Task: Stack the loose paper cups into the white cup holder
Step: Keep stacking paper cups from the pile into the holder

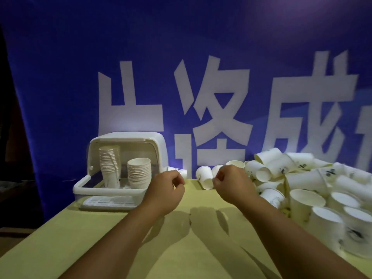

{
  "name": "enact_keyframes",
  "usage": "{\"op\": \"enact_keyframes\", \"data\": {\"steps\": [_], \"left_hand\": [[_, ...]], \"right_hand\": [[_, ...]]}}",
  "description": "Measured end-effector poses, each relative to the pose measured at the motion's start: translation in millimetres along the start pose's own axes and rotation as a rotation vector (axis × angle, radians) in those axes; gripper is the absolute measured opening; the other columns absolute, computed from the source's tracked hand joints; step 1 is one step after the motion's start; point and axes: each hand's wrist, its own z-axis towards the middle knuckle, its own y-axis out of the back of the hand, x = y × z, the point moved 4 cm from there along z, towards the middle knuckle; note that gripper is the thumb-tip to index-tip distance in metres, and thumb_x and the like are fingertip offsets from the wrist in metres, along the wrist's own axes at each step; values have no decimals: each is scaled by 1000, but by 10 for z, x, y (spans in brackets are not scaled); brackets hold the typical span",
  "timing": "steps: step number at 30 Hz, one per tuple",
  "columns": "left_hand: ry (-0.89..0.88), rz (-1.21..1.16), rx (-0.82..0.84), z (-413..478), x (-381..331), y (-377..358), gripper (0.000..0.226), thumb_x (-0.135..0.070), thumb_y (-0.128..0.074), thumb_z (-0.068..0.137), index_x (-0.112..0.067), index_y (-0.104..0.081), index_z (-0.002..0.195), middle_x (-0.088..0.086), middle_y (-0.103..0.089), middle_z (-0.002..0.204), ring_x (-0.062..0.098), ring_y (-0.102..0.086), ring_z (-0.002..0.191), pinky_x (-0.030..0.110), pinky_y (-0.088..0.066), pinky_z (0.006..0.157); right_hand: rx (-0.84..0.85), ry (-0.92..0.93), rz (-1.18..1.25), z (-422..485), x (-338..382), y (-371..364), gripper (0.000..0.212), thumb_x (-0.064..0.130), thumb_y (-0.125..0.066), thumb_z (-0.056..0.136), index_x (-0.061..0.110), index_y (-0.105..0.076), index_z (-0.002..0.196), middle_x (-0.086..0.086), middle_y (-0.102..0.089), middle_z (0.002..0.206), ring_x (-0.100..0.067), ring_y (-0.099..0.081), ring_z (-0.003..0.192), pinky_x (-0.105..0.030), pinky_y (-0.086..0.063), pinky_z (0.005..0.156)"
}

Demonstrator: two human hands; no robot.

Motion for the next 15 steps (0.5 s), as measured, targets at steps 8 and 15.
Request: {"op": "enact_keyframes", "data": {"steps": [8, 15], "left_hand": [[67, 6, 308, 15, -314, -1088, 19, -24, -66, 86, -34, -64, 103, -11, -56, 120, 7, -58, 92, 27, -48, 81], [-146, 257, 402, 223, -609, -1664, 71, -12, -58, 94, -42, -31, 153, -11, -28, 161, 18, -32, 143, 42, -38, 115]], "right_hand": [[-37, -225, -392, -221, -826, 230, 50, 30, -69, 84, 29, -52, 131, -6, -52, 125, -27, -49, 113, -42, -47, 100], [-15, -251, -415, -219, -934, 202, 43, 37, -63, 87, 26, -50, 126, -8, -55, 123, -29, -45, 116, -41, -39, 104]]}}
